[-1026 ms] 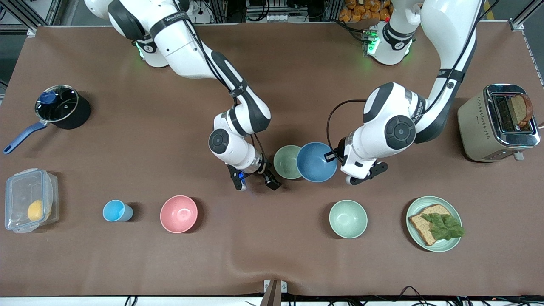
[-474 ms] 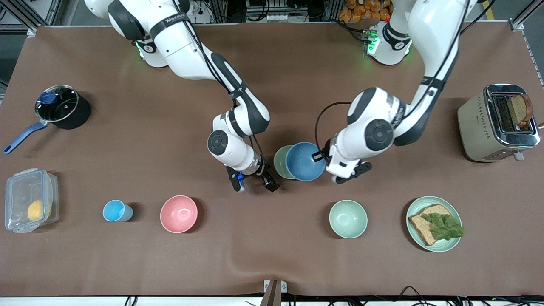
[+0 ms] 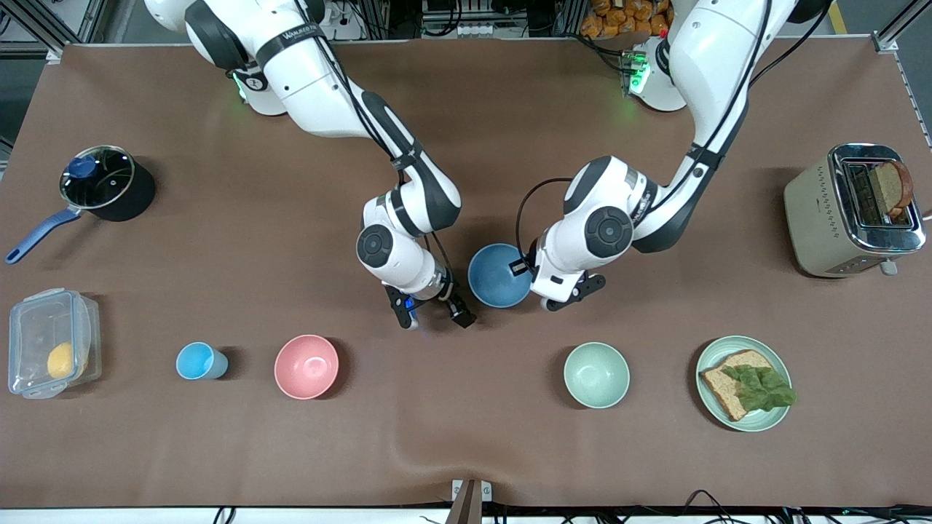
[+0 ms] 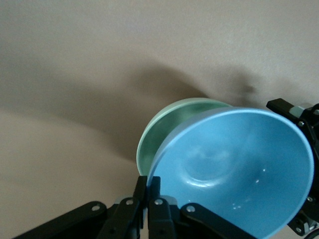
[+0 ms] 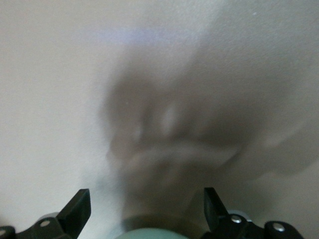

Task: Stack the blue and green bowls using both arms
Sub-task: 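Lower the blue bowl into the green bowl with the left gripper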

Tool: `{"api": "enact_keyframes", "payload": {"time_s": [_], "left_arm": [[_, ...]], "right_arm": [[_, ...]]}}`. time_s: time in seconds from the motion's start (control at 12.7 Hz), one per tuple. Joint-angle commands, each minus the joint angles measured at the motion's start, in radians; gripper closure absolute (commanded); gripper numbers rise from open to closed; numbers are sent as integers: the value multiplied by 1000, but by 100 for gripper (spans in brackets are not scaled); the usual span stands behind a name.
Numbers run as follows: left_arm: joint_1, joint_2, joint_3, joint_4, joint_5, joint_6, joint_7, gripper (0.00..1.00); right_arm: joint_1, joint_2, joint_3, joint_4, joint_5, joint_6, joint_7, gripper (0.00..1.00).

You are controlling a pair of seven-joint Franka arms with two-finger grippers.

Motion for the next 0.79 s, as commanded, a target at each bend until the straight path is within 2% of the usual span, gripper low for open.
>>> {"api": "enact_keyframes", "payload": {"time_s": [0.0, 0.55, 0.63, 0.71], "left_arm": [[-7, 5, 8, -16, 8, 17, -19, 100], [-8, 48, 8, -13, 31, 68, -21, 98], [-7, 50, 9, -13, 31, 68, -21, 52], [-8, 47, 9, -11, 34, 68, -21, 1]], "right_arm": [[12, 24, -8, 32, -63, -16, 69, 0], [8, 22, -8, 35, -61, -33, 67, 0], [6, 22, -9, 45, -61, -53, 69, 0], [5, 22, -9, 56, -61, -68, 70, 0]]}}
